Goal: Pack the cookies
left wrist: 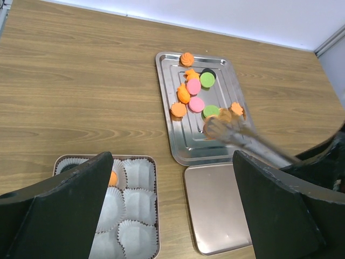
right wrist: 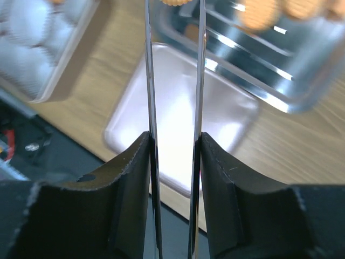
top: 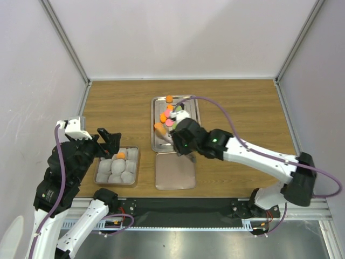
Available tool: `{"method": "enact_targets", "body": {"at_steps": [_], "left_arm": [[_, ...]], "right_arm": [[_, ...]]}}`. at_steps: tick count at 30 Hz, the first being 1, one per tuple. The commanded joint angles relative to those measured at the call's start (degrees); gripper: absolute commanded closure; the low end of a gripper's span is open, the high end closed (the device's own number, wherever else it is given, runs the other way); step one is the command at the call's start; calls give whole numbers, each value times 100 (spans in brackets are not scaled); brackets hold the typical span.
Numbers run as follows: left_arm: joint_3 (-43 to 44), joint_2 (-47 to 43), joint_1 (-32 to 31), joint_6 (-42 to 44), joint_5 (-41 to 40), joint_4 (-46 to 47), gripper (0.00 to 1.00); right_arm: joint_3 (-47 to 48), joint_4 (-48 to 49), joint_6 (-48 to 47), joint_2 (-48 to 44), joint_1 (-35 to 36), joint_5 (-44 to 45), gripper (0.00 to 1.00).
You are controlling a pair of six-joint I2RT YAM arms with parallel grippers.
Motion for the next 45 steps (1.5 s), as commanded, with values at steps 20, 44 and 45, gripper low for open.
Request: {"method": "enact_targets", "body": {"at_steps": [20, 44, 45], "left_arm": [[508, -162, -26, 135, -200, -151, 0], [367, -136, -26, 153, -174, -63, 0], [367, -154, -26, 153, -174, -63, 0]], "right_arm": [[2673, 88, -499, 2753, 1351, 30, 73], [2647, -44, -499, 2771, 1439, 382, 61], [2647, -44, -508, 2762, 1439, 373, 60]]}}
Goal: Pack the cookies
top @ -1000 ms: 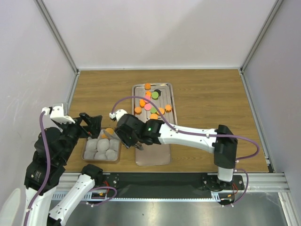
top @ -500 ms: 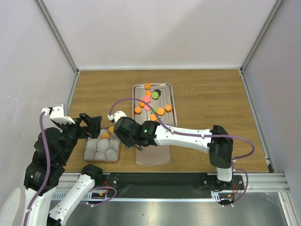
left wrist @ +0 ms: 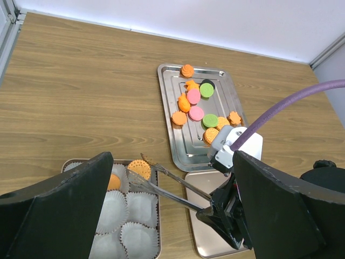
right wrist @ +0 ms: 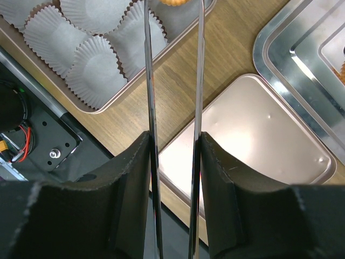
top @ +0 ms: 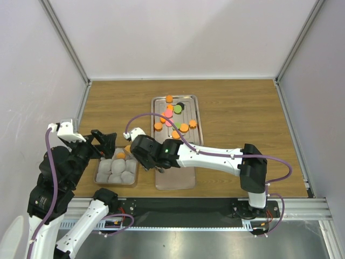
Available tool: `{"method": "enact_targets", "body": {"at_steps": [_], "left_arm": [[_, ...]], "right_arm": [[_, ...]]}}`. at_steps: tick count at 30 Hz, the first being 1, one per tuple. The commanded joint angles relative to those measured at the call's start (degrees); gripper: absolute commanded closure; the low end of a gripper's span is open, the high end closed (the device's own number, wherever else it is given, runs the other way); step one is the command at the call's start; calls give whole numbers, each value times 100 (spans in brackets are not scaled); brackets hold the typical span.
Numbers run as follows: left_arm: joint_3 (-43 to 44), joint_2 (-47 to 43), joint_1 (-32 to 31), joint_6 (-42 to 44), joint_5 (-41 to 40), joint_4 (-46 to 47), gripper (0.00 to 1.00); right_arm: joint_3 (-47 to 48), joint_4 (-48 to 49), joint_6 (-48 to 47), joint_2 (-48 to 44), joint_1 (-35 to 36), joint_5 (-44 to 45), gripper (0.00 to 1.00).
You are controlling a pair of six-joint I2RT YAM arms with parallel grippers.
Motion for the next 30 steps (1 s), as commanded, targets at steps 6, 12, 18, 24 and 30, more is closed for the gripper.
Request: {"method": "enact_targets", "body": {"at_steps": [6, 12, 18, 24, 30], "left_arm": [[46, -31, -26, 112, -62, 109, 0], [29, -22, -26, 85, -54, 118, 0], [11, -14, -26, 68, -45, 127, 0], [20, -5, -26, 68, -27, 136, 0], [28, -5, -26, 50, -27, 127, 0]], "right_arm": [[234, 68, -80, -78, 27, 194, 55], [173, 68, -62, -104, 44, 211, 54], [120, 59, -62, -174, 36, 229, 53], [93, 85, -53, -218, 45, 238, 51], [49, 85, -53, -253, 45, 238, 50]]}}
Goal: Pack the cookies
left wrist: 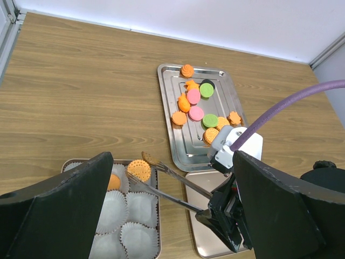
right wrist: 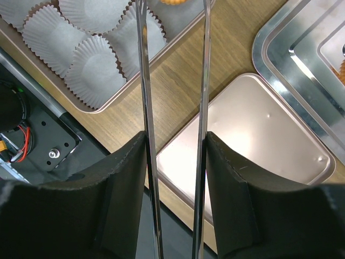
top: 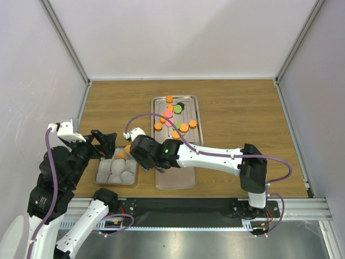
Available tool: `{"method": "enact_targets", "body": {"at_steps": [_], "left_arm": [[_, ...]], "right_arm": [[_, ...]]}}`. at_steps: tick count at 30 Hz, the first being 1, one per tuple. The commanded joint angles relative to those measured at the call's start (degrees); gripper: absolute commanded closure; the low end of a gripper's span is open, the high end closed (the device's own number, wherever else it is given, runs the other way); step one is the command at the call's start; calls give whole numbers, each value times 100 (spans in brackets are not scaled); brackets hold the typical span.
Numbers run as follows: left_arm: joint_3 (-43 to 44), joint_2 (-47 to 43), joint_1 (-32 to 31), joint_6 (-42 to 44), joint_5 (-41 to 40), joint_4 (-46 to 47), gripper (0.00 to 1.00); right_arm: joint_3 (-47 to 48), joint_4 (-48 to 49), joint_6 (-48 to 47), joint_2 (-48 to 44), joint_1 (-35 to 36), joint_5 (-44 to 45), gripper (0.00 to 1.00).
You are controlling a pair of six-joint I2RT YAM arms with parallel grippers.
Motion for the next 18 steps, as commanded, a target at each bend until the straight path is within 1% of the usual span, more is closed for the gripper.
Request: {"method": "enact_targets", "body": {"at_steps": [1, 13, 16, 18], "left_arm": [[22, 4, -26, 52, -27, 125, 0], [66, -5, -26, 35, -1, 116, 0], [101, -14, -26, 26, 8, 107, 0], [118, -14, -26, 26, 25, 98, 0]], "right_arm": [[52, 96, -55, -253, 14, 203, 50], [-19, 140, -47, -438, 32, 185, 49], [-71, 167, -38, -631, 23, 194, 50], [-115, 97, -47, -850, -30, 369, 50]]}}
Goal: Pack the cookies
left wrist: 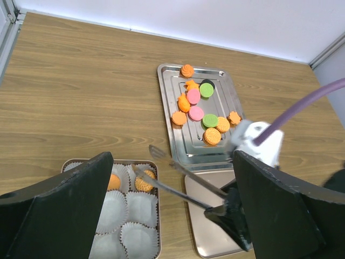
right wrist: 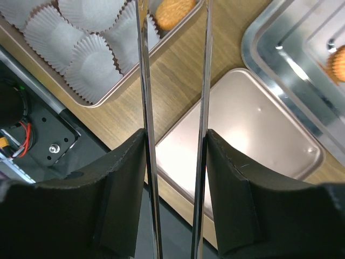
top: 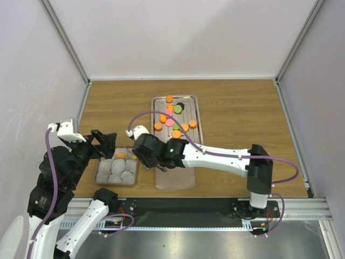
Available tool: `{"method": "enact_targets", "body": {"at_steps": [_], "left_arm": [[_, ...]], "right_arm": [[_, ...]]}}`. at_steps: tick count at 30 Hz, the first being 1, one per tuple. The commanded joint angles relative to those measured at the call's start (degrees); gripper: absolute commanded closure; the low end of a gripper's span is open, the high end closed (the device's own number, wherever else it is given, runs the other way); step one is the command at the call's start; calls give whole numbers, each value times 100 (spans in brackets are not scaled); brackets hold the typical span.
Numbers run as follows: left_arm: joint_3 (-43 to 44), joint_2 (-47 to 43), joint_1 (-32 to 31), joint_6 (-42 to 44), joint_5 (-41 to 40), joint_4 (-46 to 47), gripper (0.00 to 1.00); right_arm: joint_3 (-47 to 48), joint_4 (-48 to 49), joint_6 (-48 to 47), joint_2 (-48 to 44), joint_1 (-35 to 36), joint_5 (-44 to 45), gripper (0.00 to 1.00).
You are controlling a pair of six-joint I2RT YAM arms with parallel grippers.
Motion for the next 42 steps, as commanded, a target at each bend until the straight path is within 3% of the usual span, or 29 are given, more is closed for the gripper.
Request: {"method": "enact_targets", "body": {"at_steps": [1, 13, 19, 42], "left_arm": [[118, -22, -26, 28, 21, 90, 0], [136, -5, -26, 28, 126, 133, 0], [83, 48, -26, 11, 188, 221, 0], [101, 48, -26, 19, 100, 142, 0]], "right_arm": [[-80, 81, -38, -709, -71, 330, 50], [-2163, 151, 410, -2413, -1319, 261, 49], [-2822, 309, 533, -2494, -1583, 59, 49], [-3008, 801, 507, -1914, -2040, -249, 49]]}}
